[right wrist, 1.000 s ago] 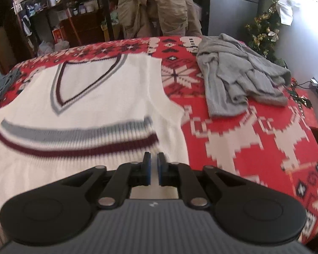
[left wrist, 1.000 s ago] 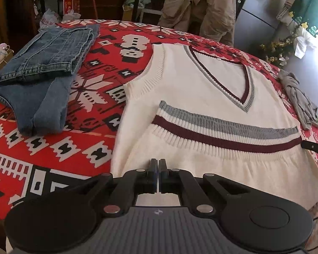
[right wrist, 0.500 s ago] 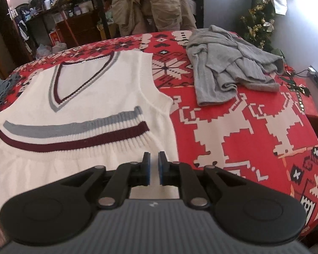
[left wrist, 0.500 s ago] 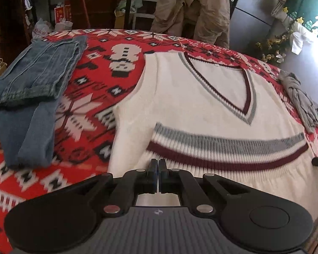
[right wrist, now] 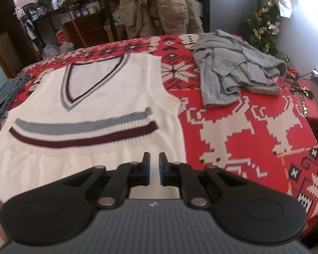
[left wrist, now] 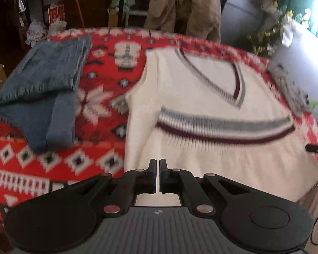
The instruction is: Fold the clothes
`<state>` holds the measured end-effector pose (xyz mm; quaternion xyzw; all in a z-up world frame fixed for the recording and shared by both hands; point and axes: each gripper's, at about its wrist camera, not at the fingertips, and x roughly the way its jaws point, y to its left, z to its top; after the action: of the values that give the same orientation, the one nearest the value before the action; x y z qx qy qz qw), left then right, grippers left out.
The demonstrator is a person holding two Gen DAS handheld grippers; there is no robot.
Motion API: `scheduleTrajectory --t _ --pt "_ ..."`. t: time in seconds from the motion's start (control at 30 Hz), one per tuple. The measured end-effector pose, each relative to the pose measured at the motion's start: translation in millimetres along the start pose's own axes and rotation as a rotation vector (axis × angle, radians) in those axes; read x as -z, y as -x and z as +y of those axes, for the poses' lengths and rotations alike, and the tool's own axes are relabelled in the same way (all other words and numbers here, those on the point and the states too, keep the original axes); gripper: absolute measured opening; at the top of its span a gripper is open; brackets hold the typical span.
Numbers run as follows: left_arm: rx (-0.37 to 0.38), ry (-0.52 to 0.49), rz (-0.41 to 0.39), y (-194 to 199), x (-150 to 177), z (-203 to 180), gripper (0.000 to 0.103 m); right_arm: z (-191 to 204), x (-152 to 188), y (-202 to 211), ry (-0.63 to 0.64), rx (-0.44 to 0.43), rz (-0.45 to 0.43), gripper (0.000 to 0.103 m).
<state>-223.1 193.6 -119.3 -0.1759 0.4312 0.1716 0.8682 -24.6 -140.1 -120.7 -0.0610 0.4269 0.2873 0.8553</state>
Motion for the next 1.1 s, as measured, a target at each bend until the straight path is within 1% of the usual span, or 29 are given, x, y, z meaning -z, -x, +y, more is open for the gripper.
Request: scheduleTrajectory --t 0.1,0.17,0.27,0.37,0.47,0.57,0.67,0.73,0.83,1.0,1.1 --pt "-0.052 -0.035 0.004 -13.2 6.8 -6.9 0.002 4.0 3.8 1.3 -0.002 -0.010 0.006 0.010" --pt "-0.064 -0.057 -0.015 -16.9 2.5 -11.7 0.002 6.7 6.3 2.1 -0.004 -0.017 0.010 0.010" --pt "-0.059 -0.068 -0.028 -27.8 -13.4 -18.5 0.002 10.9 8.9 3.1 -0.009 -0.028 0.014 0.010" --pt "-0.029 -0.045 -0.030 -40.0 -29.9 -20.9 0.002 15.2 9.1 3.9 -0.021 -0.043 0.011 0.010" --pt "0.019 -0.031 -0.050 -33.8 -39.9 -23.4 0.002 21.5 9.0 6.0 -0.023 -0.059 0.006 0.010" --pt "0.050 -0.053 -0.055 -17.9 -35.4 -29.0 0.002 33.5 8.9 11.5 0.008 -0.079 -0.010 0.010" --pt "0.071 -0.078 -0.022 -2.4 -14.4 -37.3 0.002 42.8 10.3 12.0 0.033 -0.096 -0.009 0.010" --pt "0.082 -0.072 -0.004 4.2 0.4 -39.3 0.002 49.0 11.3 12.1 0.049 -0.106 -0.008 0.010" --pt "0.096 -0.033 0.020 6.6 17.5 -38.1 0.002 53.1 12.9 8.4 0.050 -0.116 0.003 0.010" --pt "0.097 0.007 0.049 -12.6 19.7 -35.2 0.002 53.3 11.9 4.0 0.033 -0.130 0.011 0.010" --pt "0.108 0.019 0.033 -21.1 5.1 -34.2 0.002 52.6 10.9 5.6 0.025 -0.132 0.007 0.010"
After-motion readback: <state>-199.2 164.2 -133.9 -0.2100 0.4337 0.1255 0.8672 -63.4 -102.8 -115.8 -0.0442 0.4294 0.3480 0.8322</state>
